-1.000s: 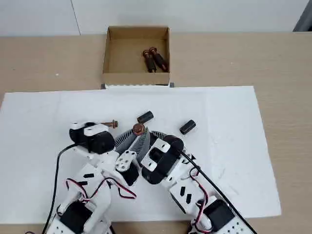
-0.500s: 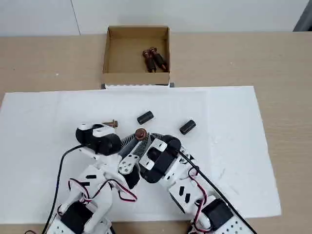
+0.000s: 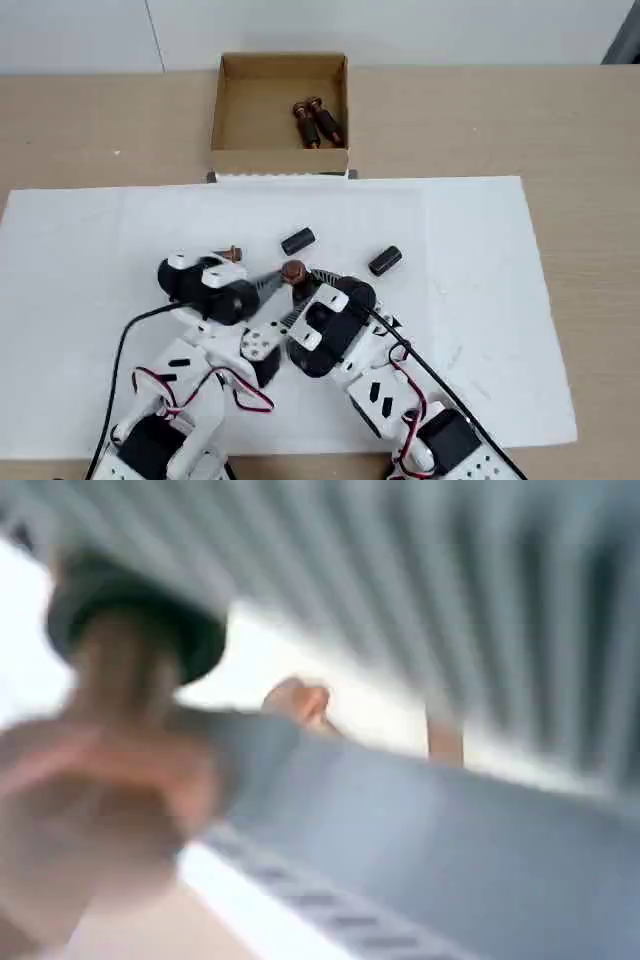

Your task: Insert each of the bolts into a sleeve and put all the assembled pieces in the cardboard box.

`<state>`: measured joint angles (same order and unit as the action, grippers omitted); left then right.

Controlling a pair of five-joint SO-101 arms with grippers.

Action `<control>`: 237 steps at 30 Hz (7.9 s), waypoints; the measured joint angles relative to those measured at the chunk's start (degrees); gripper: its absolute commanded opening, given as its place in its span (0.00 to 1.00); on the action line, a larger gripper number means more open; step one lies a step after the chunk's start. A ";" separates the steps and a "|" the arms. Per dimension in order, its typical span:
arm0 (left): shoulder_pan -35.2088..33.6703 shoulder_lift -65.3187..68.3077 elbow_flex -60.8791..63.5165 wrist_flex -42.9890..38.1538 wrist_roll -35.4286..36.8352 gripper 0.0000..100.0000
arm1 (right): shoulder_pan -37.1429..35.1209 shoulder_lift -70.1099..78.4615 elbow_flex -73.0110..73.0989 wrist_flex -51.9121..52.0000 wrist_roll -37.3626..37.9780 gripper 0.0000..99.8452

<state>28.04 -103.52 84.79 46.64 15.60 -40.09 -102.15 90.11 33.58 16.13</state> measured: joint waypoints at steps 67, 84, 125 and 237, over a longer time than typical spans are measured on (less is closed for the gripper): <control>-26.20 0.09 11.78 4.66 -10.73 0.01 | 21.89 106.81 -86.77 -3.60 -10.64 0.00; -26.20 0.09 11.78 4.66 -10.73 0.01 | 19.43 146.02 -128.18 -7.56 12.40 0.00; -26.20 0.09 11.78 4.66 -10.73 0.01 | 15.91 137.58 -132.22 11.25 12.84 0.00; -26.20 0.09 11.78 4.66 -10.73 0.01 | 23.56 127.56 -103.38 52.57 -52.57 0.26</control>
<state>1.85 -103.43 96.57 51.30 4.88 -16.53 25.41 -13.27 86.15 -36.44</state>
